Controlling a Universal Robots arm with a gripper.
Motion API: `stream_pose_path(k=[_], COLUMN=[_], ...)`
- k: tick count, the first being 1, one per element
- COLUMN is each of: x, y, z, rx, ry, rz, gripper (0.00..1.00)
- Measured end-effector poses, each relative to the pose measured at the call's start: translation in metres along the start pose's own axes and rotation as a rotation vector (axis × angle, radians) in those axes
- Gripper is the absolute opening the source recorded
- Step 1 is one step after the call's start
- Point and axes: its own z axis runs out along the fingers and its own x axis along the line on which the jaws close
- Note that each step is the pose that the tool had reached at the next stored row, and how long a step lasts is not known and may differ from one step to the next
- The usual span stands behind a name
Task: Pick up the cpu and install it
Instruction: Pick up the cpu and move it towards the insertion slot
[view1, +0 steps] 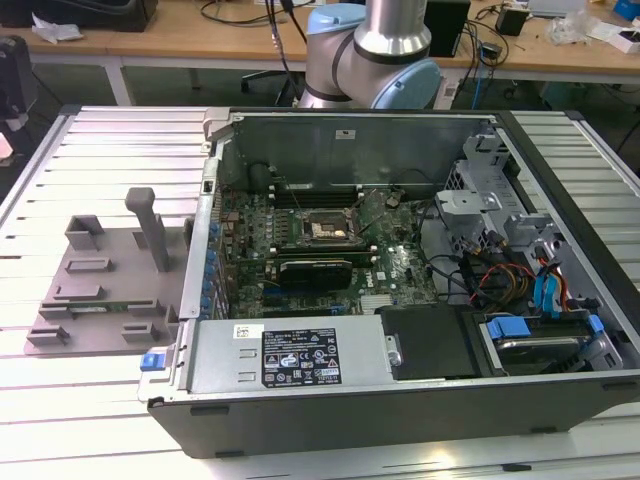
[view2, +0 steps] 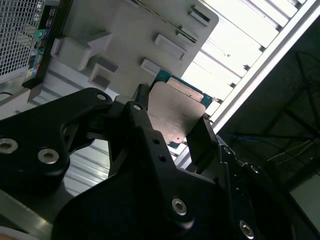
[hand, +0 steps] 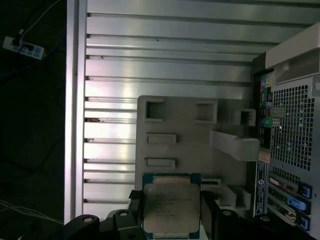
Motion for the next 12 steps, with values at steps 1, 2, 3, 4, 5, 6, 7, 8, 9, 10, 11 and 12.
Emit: stream_pose_path(k=[1, 2, 3, 4, 5, 6, 7, 8, 9, 10, 11, 12], x=[-0.0001, -0.0002, -0.0002, -0.0003, -0.0004, -0.0004, -0.0005, -0.0005, -0.0006, -0.0006, -0.0007, -0.0008], y=[-0.0001, -0.0002, -0.0003, -0.0004, -0.0005, -0.0006, -0.0006, -0.0008, -0.0008, -0.0009, -0.0010, -0.0011], z=[-0.0028, -0.0054, -0.0086, -0.0113, -0.0136, -0.0159, -0.0176, -0.0206, -0.0229, -0.0244, -0.0270, -0.0300], rx=[0.0001, 0.0000, 0.0001, 0.0001, 0.0000, 0.0001, 0.0001, 0.0000, 0.0001, 0.0000, 0.0001, 0.0000], ry=[0.0002, 0.0001, 0.0001, 0.0002, 0.0001, 0.0001, 0.0002, 0.0001, 0.0002, 0.0001, 0.0001, 0.0001], rz=[0.000, 0.000, 0.000, 0.000, 0.000, 0.000, 0.000, 0.000, 0.000, 0.000, 0.000, 0.000], gripper=[0.55, 0.55, 0.55, 0.55, 0.55, 0.55, 0.55, 0.55, 0.55, 0.55, 0.55, 0.55])
